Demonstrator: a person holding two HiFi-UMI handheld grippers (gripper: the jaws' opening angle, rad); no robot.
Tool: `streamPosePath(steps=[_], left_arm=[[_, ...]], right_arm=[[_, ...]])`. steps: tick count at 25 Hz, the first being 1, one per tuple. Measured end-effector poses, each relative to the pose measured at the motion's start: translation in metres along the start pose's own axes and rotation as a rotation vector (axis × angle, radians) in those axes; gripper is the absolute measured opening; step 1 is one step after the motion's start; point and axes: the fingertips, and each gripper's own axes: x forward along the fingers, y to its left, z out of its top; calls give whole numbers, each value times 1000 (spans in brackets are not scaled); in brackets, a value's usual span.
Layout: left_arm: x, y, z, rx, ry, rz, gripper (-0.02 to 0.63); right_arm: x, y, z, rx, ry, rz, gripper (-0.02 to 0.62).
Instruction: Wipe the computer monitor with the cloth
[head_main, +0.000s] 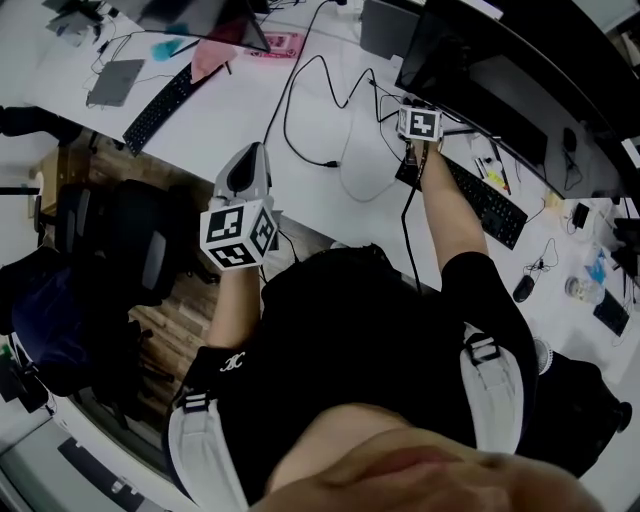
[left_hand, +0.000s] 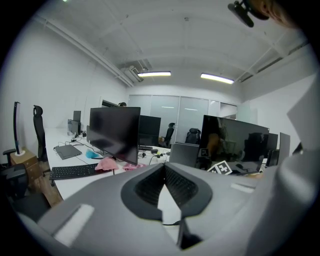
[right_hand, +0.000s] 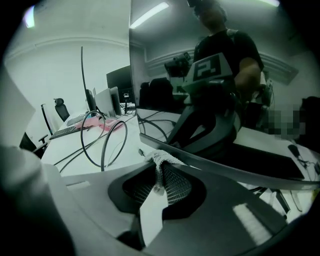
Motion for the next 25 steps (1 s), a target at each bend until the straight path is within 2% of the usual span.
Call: streamPosePath(steps=[10, 14, 22, 25], left_arm=[[-5, 19, -1, -30, -11, 38, 54], [-8, 28, -1, -46, -21, 51, 54], [-11, 22, 5, -51, -49, 29, 54], [-12, 17, 8, -54, -64, 16, 54]], right_arm=[[14, 51, 24, 76, -36, 57, 41], [9, 58, 35, 118, -67, 57, 41], [-23, 56, 79, 173, -218, 33, 41], [-36, 57, 98, 163, -272, 20, 41]])
